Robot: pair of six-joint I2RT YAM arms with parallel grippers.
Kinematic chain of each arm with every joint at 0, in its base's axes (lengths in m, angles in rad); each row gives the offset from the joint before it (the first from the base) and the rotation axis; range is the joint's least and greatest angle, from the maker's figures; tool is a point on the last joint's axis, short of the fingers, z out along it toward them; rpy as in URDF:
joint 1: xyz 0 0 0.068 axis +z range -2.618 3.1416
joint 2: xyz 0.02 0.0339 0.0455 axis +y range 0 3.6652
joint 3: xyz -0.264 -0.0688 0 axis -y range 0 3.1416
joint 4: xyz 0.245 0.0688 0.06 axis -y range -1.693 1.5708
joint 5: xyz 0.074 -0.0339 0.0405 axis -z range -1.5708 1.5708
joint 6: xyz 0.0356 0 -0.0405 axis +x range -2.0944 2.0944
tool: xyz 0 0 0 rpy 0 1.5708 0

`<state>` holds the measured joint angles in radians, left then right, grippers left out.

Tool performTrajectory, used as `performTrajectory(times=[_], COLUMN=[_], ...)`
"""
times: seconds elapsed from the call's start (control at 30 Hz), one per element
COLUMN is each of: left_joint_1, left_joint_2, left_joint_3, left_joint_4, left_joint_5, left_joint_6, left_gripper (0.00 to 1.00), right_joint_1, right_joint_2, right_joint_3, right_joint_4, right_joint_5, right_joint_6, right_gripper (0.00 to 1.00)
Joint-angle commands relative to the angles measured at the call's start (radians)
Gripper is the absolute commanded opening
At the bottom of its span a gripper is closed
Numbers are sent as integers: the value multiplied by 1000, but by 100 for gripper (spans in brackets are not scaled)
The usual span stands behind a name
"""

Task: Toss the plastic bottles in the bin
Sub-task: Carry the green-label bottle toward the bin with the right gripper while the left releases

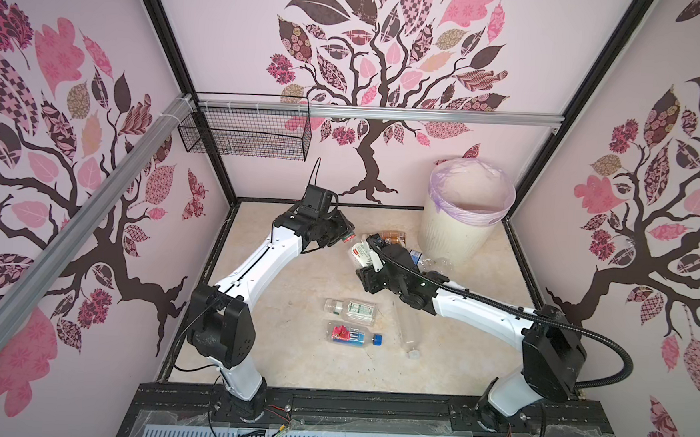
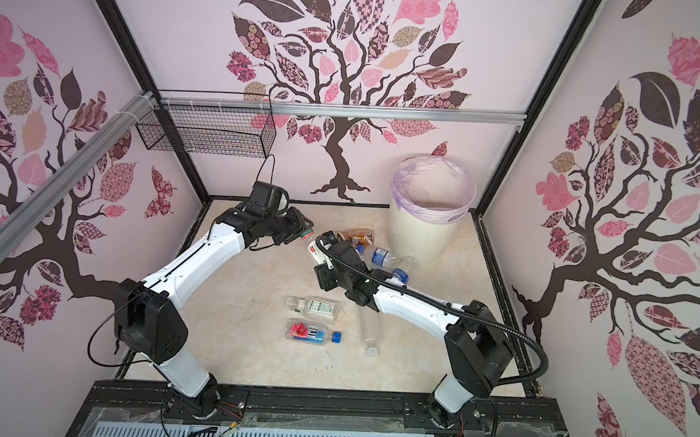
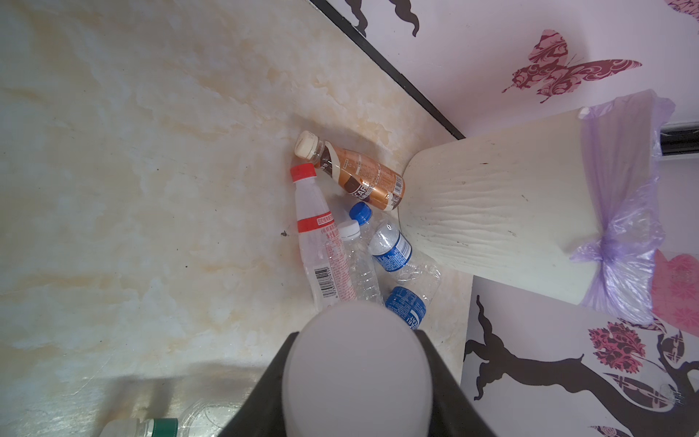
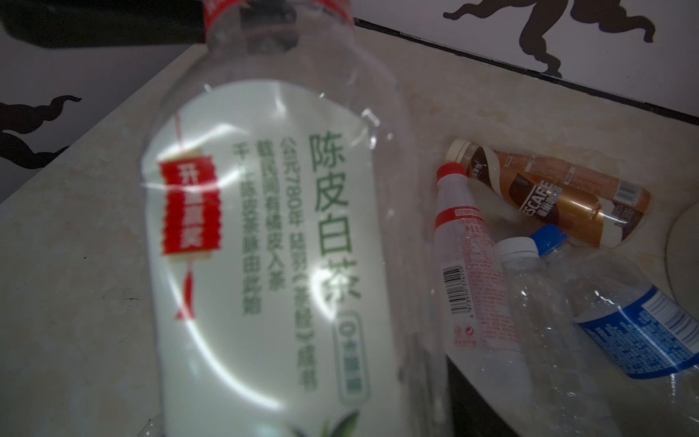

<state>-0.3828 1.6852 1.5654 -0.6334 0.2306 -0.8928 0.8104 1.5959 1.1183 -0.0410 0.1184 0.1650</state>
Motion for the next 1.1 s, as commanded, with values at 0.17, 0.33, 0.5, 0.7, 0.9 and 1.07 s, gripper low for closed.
performTrajectory(times=[0.17, 0.33, 0.5, 0.7, 0.9, 1.07], left_joint_1=[17, 43, 58, 62, 59, 34], left_joint_2=[-23, -48, -85, -123, -168, -206], left_joint_3=[28, 28, 27, 15, -33, -47], left_joint_4=[2, 11, 35, 112, 223, 313], left_joint_5=[26, 40, 45, 107, 157, 171], left_joint_6=[-17, -13, -1, -1, -25, -11], left_gripper=[62, 73, 83, 96, 98, 98], right_joint_1=[-4, -4, -6, -45, -142, -243], right_joint_2=[-14, -22, -16, -23, -46, -83], right_joint_3=[18, 29, 88, 164, 280, 393], right_joint_4=[3, -19, -97, -163, -236, -291], right_joint_5=[9, 34, 89, 108, 109, 123], right_joint_6=[35, 27, 3, -5, -24, -46], right_gripper=[59, 59, 59, 59, 60, 60])
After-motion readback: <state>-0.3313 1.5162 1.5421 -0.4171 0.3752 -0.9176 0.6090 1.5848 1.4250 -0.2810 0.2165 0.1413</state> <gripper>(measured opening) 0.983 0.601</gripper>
